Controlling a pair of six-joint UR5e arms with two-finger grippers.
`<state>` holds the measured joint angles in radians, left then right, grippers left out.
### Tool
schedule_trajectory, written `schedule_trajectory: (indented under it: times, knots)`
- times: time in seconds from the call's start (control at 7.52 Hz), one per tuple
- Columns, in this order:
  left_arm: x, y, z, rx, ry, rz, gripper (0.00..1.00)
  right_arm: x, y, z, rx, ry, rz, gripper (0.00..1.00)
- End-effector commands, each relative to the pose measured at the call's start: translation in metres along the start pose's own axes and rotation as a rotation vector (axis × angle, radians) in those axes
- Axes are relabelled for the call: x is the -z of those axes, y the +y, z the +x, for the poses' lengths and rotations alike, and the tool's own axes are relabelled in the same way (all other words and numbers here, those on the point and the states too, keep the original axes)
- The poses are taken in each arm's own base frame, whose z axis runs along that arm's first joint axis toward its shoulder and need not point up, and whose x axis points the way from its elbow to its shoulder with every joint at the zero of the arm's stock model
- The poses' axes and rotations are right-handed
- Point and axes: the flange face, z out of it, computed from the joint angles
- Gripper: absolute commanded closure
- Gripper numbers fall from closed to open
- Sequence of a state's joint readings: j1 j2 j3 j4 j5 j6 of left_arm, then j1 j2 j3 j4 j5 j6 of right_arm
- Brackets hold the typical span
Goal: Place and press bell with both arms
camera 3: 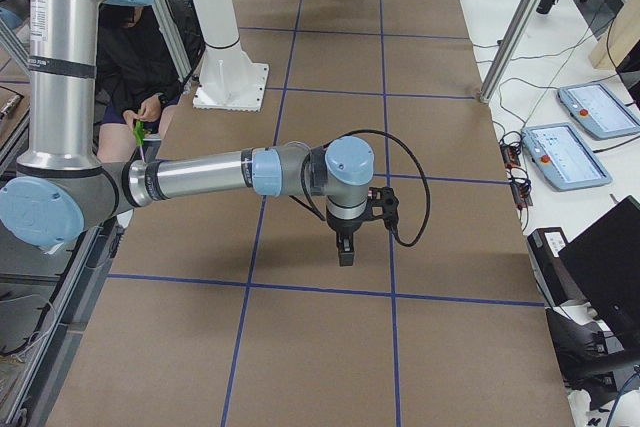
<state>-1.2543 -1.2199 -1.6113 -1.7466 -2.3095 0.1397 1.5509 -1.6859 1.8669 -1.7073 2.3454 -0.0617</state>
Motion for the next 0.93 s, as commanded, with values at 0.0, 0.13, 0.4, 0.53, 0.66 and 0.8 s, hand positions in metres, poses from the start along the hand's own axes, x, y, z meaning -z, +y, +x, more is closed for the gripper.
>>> schedule_trajectory:
  times: [0.0, 0.13, 0.4, 0.53, 0.66, 0.8]
  knots:
    - [-0.029, 0.041, -0.005, 0.018, 0.013, -0.082, 0.0, 0.0, 0.0, 0.0, 0.001, -0.002, 0.0, 0.0]
    - [-0.032, 0.043, 0.0, 0.019, 0.064, -0.086, 0.0, 0.0, 0.001, 0.0, 0.0, -0.002, -0.001, 0.0]
    - [-0.041, 0.046, 0.009, 0.011, 0.106, -0.111, 0.0, 0.0, 0.0, 0.0, 0.001, 0.0, 0.0, 0.0]
    - [-0.048, 0.047, 0.01, 0.008, 0.105, -0.136, 0.0, 0.0, 0.0, 0.0, 0.0, -0.002, 0.0, 0.0]
    - [-0.056, 0.044, 0.019, 0.048, 0.091, -0.171, 0.0, 0.0, 0.0, 0.0, 0.001, -0.002, 0.0, 0.0]
    - [-0.071, 0.037, 0.039, 0.059, 0.068, -0.208, 0.0, 0.0, 0.0, 0.0, 0.0, -0.002, 0.0, 0.0]
